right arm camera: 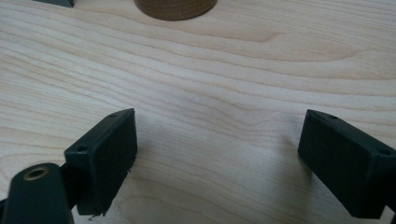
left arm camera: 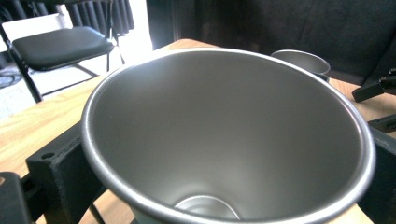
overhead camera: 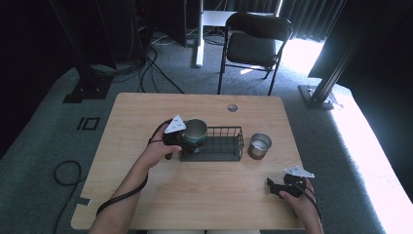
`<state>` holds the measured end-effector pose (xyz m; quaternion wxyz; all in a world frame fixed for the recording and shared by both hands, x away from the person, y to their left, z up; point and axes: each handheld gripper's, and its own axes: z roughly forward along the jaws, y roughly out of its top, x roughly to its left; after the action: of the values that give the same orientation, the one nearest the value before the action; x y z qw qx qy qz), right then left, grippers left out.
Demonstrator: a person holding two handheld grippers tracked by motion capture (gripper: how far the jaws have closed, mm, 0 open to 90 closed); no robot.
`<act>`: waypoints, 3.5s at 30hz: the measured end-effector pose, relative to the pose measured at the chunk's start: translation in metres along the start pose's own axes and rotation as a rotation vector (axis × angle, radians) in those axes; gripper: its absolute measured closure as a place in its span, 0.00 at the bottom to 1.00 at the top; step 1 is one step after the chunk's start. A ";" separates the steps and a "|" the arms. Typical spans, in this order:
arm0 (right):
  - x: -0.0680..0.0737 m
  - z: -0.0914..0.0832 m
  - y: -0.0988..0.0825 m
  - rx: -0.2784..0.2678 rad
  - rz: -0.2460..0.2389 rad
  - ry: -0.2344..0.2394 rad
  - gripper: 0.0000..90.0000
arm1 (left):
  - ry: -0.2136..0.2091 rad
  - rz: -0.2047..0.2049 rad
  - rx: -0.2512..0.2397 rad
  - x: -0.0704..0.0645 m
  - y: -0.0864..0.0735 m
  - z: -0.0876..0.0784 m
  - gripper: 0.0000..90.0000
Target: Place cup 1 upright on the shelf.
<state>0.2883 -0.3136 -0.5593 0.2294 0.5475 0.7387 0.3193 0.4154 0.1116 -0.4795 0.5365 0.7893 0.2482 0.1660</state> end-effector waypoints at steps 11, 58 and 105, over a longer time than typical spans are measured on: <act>0.000 0.000 0.000 0.000 0.000 0.000 0.13 | 0.026 -0.003 0.018 -0.002 -0.003 -0.014 0.02; 0.000 0.000 0.000 0.000 0.000 0.001 0.12 | 0.225 -0.174 0.106 0.015 -0.078 -0.109 0.02; -0.001 0.001 0.001 0.000 0.001 -0.001 0.12 | 0.518 -0.334 0.422 0.011 -0.153 -0.174 0.02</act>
<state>0.2894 -0.3140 -0.5592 0.2299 0.5478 0.7383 0.3193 0.3000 0.2969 -0.5576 0.3013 0.7629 0.5298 0.2156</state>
